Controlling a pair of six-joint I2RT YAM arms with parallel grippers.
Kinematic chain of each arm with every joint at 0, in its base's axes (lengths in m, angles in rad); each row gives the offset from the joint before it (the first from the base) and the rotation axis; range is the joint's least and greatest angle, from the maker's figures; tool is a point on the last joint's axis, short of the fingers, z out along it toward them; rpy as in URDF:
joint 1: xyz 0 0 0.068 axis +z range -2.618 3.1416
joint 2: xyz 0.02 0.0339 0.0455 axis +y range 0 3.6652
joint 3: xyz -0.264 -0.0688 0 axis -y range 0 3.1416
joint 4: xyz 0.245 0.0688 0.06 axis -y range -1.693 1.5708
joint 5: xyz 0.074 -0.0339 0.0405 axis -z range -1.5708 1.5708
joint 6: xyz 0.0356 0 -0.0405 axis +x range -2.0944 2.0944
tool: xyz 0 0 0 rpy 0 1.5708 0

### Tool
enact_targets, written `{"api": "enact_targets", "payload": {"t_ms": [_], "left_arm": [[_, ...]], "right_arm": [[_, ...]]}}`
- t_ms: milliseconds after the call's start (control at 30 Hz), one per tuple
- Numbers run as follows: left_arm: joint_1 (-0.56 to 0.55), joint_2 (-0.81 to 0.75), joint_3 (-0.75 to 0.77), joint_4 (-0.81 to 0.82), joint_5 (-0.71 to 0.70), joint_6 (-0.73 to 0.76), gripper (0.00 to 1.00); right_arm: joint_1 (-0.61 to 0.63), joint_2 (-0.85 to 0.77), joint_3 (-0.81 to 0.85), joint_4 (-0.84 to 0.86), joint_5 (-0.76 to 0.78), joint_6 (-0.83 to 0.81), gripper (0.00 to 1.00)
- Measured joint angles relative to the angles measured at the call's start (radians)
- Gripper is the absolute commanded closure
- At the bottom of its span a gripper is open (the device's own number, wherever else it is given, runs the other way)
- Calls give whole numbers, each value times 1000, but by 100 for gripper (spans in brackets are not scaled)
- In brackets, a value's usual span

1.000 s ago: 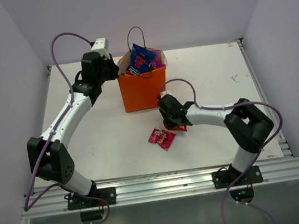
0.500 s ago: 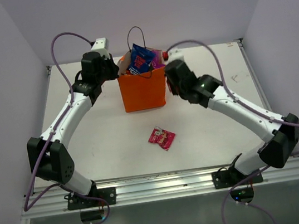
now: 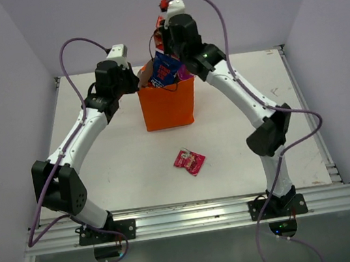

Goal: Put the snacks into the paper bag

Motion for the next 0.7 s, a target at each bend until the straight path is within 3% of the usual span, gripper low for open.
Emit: {"api": "enact_targets", "payload": {"t_ms": [167,467,700], "left_arm": [[0,0,0,0,0,0,100],[-1,0,0,1,5,0,100],[-1,0,0,2,6,-2,100]], "right_arm": [[4,144,-41,-98,-89,34,100],[3,115,-177,-138,-161,70,100],[3,109,-185,-197,-209,97,100]]}}
